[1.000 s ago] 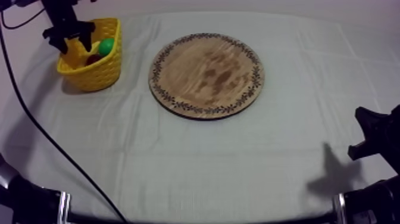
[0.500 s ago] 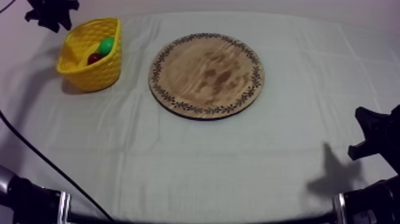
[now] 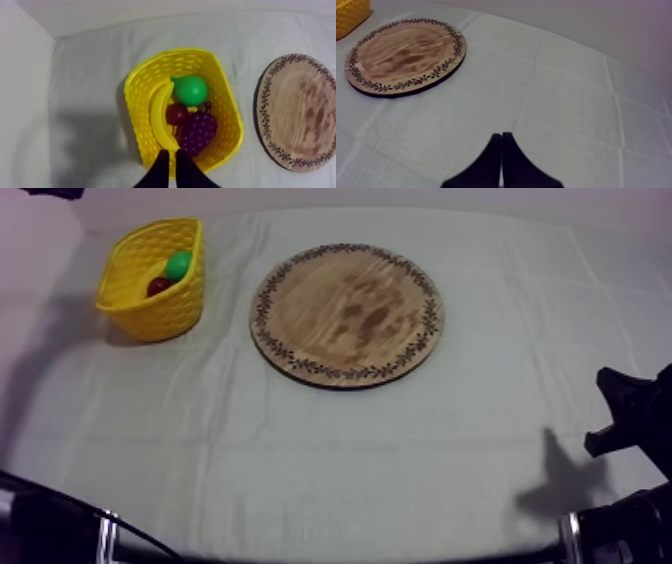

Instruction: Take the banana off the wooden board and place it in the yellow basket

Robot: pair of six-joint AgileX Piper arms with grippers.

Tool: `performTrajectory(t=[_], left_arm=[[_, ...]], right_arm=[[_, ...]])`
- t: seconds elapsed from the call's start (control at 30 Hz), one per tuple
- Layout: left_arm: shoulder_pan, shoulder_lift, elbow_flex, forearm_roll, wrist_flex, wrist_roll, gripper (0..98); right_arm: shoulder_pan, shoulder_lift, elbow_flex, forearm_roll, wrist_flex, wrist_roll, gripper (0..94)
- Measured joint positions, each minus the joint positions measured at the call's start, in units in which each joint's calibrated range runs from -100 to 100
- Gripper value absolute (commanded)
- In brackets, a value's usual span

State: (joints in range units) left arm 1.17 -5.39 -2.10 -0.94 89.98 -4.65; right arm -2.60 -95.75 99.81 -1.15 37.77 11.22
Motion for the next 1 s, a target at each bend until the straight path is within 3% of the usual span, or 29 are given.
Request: performTrajectory(t=[0.23,0.77,1.0], left_arm=[[-0.33,-13.14,6.51,0.51,-3.18,-0.59,0.1],[0.31,-47.86,34.97,-0.81,-18.67,3.39,0.0],[-0.20,-63.97,50.90,-0.88,-27.46,3.61,0.0]], right_arm=[[0.00,0.00,0.00,0.00,0.00,0.00,0.3],[0.00,0.00,0.00,0.00,0.00,0.00,0.3],[0.00,0.00,0.00,0.00,0.00,0.00,0.3]])
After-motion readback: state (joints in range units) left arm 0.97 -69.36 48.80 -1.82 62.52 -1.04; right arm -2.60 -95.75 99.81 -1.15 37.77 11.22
